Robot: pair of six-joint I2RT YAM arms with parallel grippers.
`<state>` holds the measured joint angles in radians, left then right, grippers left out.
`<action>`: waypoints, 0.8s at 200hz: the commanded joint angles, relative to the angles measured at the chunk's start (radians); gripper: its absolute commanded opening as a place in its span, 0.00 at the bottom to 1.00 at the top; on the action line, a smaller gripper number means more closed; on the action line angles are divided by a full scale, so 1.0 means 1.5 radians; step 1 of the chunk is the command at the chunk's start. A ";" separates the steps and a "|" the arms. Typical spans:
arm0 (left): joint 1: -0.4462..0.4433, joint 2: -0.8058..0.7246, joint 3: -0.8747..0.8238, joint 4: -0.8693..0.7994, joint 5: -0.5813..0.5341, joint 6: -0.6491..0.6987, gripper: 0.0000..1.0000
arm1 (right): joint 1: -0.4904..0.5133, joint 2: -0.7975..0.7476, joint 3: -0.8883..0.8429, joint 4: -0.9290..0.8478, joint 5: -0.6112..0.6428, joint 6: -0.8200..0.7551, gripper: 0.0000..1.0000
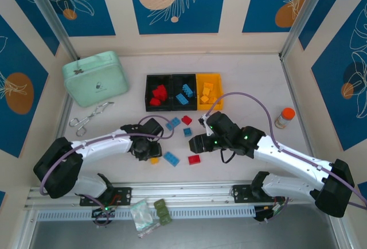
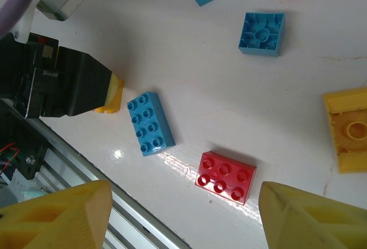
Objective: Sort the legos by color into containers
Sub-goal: Pick up the lego from the middle-left of the table.
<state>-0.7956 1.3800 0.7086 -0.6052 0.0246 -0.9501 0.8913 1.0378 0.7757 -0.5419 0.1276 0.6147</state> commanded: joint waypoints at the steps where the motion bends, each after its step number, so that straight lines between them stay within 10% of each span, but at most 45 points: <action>1: -0.006 0.007 0.005 0.002 -0.010 0.007 0.35 | 0.006 0.003 -0.001 -0.004 0.003 0.011 0.68; 160: 0.009 0.166 0.369 -0.047 -0.033 0.162 0.24 | -0.139 -0.107 -0.004 -0.095 0.036 0.067 0.68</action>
<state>-0.7902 1.5562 1.1561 -0.6468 -0.0307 -0.7742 0.7311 0.9176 0.7757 -0.6189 0.1612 0.6861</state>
